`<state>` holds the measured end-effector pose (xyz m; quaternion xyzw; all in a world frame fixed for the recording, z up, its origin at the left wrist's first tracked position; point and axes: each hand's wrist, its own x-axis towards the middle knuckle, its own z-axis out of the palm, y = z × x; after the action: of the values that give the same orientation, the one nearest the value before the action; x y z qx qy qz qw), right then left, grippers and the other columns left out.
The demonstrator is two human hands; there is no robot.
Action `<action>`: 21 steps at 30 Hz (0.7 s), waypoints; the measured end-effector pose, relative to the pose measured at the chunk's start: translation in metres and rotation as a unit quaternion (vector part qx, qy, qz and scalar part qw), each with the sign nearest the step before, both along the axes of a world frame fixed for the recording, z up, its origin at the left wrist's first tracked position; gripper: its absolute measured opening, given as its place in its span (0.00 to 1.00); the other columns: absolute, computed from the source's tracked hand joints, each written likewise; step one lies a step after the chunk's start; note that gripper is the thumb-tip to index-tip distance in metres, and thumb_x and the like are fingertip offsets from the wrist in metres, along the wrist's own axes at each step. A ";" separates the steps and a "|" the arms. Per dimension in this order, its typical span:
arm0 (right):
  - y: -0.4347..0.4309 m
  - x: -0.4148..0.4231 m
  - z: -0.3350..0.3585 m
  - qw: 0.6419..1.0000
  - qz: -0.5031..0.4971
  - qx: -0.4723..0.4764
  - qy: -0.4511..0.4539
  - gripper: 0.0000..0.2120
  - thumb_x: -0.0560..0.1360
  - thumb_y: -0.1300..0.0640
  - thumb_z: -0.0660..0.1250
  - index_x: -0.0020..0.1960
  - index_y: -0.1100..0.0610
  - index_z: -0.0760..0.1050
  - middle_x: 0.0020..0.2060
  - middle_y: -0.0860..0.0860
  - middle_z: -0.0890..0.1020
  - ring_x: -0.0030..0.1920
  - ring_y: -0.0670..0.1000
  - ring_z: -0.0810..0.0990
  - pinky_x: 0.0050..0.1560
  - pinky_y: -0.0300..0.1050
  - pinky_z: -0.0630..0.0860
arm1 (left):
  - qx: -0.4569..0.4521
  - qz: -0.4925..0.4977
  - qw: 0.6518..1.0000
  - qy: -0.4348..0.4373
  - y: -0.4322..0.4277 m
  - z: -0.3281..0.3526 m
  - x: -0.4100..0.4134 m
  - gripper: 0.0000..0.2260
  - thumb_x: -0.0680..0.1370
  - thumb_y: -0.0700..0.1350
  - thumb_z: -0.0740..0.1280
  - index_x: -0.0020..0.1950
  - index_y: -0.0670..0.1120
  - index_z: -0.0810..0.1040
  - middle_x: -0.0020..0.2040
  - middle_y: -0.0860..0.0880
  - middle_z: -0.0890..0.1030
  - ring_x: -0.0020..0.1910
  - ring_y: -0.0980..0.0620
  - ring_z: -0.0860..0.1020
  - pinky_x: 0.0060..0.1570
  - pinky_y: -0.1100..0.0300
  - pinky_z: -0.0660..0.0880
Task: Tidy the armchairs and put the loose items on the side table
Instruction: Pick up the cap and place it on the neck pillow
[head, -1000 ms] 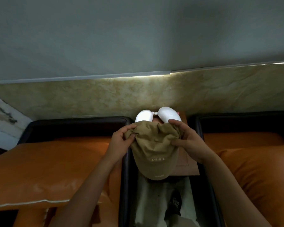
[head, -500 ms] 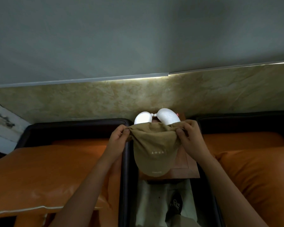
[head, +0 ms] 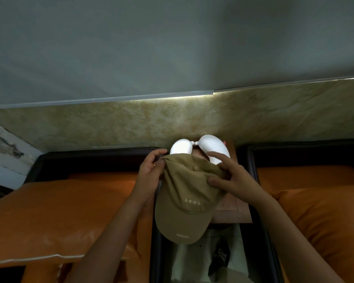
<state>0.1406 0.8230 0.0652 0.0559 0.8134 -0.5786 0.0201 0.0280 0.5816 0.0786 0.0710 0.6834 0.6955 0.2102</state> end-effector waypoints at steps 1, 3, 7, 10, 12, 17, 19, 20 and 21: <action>0.000 -0.001 -0.001 1.000 0.010 -0.010 -0.002 0.31 0.75 0.51 0.74 0.73 0.37 0.67 0.53 0.37 0.82 0.57 0.44 0.81 0.54 0.42 0.77 | -0.006 -0.025 1.000 -0.001 0.000 0.006 0.000 0.13 0.83 0.38 0.60 0.62 0.51 0.77 0.47 0.50 0.84 0.46 0.51 0.80 0.48 0.54 0.77; 0.001 -0.003 -0.001 1.000 0.004 -0.022 0.009 0.29 0.76 0.56 0.73 0.73 0.39 0.69 0.46 0.39 0.83 0.51 0.45 0.83 0.51 0.42 0.77 | -0.010 -0.072 0.997 -0.016 -0.004 0.016 -0.001 0.15 0.80 0.37 0.63 0.65 0.51 0.76 0.46 0.48 0.84 0.43 0.53 0.81 0.45 0.60 0.78; 0.004 -0.003 0.003 0.999 0.013 -0.032 0.020 0.30 0.77 0.58 0.72 0.73 0.37 0.67 0.40 0.55 0.84 0.45 0.54 0.83 0.47 0.50 0.80 | -0.093 -0.153 0.984 -0.006 -0.008 0.029 -0.011 0.21 0.71 0.45 0.62 0.64 0.52 0.79 0.56 0.45 0.82 0.50 0.54 0.81 0.48 0.60 0.78; 0.008 -0.008 0.006 0.998 0.043 -0.036 -0.001 0.33 0.76 0.57 0.73 0.73 0.34 0.65 0.42 0.66 0.80 0.46 0.66 0.81 0.52 0.63 0.80 | -0.222 -0.225 0.948 0.027 0.004 0.033 -0.018 0.18 0.74 0.57 0.69 0.62 0.55 0.80 0.55 0.52 0.83 0.53 0.55 0.82 0.52 0.59 0.80; 0.013 -0.011 0.010 0.998 0.053 -0.037 -0.006 0.33 0.76 0.57 0.73 0.73 0.34 0.65 0.39 0.63 0.80 0.42 0.61 0.80 0.49 0.58 0.80 | -0.251 -0.276 0.928 0.006 0.013 0.031 -0.017 0.17 0.74 0.53 0.76 0.61 0.52 0.81 0.52 0.49 0.85 0.52 0.52 0.84 0.53 0.56 0.81; 0.043 -0.011 0.016 0.993 0.063 -0.089 -0.046 0.36 0.74 0.56 0.76 0.75 0.35 0.63 0.39 0.55 0.84 0.45 0.55 0.84 0.55 0.56 0.80 | -0.128 -0.173 0.977 0.007 0.024 0.020 -0.014 0.08 0.78 0.38 0.70 0.57 0.40 0.83 0.48 0.46 0.86 0.46 0.53 0.82 0.48 0.61 0.78; 0.053 -0.009 0.016 0.992 0.100 -0.034 -0.069 0.40 0.74 0.52 0.76 0.76 0.31 0.58 0.41 0.54 0.83 0.47 0.57 0.83 0.57 0.55 0.80 | -0.106 -0.124 0.987 0.011 0.029 0.012 -0.016 0.12 0.80 0.37 0.67 0.62 0.44 0.81 0.54 0.45 0.85 0.51 0.53 0.82 0.55 0.60 0.79; 0.053 -0.009 0.015 0.988 0.124 -0.018 -0.086 0.42 0.74 0.51 0.76 0.76 0.29 0.56 0.46 0.51 0.84 0.50 0.54 0.83 0.58 0.52 0.80 | -0.101 -0.101 0.990 0.008 0.031 0.008 -0.017 0.13 0.80 0.37 0.66 0.63 0.47 0.80 0.56 0.45 0.85 0.53 0.54 0.82 0.56 0.59 0.78; 0.050 -0.008 0.013 0.986 0.137 -0.021 -0.094 0.42 0.74 0.52 0.76 0.76 0.29 0.55 0.51 0.48 0.83 0.53 0.50 0.83 0.59 0.49 0.80 | -0.095 -0.081 0.992 0.002 0.034 0.003 -0.019 0.14 0.81 0.37 0.65 0.63 0.50 0.80 0.56 0.46 0.84 0.53 0.54 0.81 0.57 0.59 0.77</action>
<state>0.1323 0.8734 0.0781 -0.0022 0.7953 -0.5799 0.1766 0.0095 0.6154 0.0812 0.1071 0.7387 0.6083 0.2698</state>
